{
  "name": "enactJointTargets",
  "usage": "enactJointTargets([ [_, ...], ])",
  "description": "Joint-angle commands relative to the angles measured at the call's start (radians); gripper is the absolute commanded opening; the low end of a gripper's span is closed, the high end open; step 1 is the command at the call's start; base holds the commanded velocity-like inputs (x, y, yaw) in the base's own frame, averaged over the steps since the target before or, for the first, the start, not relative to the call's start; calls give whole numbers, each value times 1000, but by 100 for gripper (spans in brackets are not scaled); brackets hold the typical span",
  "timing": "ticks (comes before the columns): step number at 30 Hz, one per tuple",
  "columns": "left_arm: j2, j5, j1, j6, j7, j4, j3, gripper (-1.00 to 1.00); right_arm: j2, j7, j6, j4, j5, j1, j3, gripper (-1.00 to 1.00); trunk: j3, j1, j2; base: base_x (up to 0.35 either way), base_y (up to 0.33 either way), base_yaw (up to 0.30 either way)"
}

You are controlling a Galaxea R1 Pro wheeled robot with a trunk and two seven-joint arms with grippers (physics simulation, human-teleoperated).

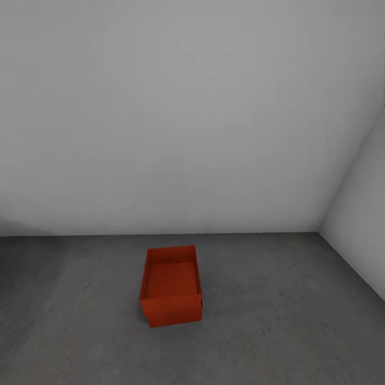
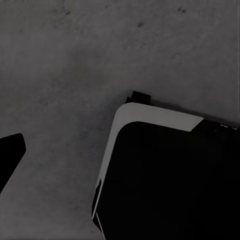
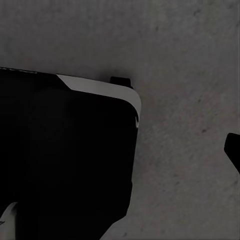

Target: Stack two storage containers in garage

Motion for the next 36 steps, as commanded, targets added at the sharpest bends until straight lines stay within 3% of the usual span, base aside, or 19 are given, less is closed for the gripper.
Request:
enactJointTargets([
  [1,0,10,0,-2,3,0,-8,100,0,-2,-6,3,-8,-1,8,100,0,0,-1,0,0,0],
  [10,-4,15,11,-17,-5,4,-6,100,0,-2,-6,3,-11,-1,8,100,15,0,-1,0,0,0],
  [13,-4,17,24,-16,-32,5,-5,100,0,-2,-6,3,-15,-1,8,100,20,0,-1,0,0,0],
  [17,7,22,48,-18,-61,6,-4,100,-4,-1,-14,4,-20,26,6,100,26,0,-1,0,0,0],
  [18,6,23,54,-19,-65,6,-4,100,-4,-1,-48,3,-20,61,6,100,28,0,-1,0,0,0],
  [23,16,31,56,-14,-68,6,-4,100,-5,-2,-66,3,-20,73,0,100,36,0,-1,0,0,0],
  [25,22,60,57,-16,-70,6,-4,100,-5,-3,-67,3,-20,74,-18,100,39,0,-1,0,0,0],
  [27,21,67,58,-18,-72,6,-5,100,-7,-3,-66,3,-20,74,-40,100,42,0,-1,0,0,0],
  [36,19,74,59,-23,-73,5,-5,100,-4,-2,-66,2,-20,74,-74,100,57,0,-1,0,0,0],
])
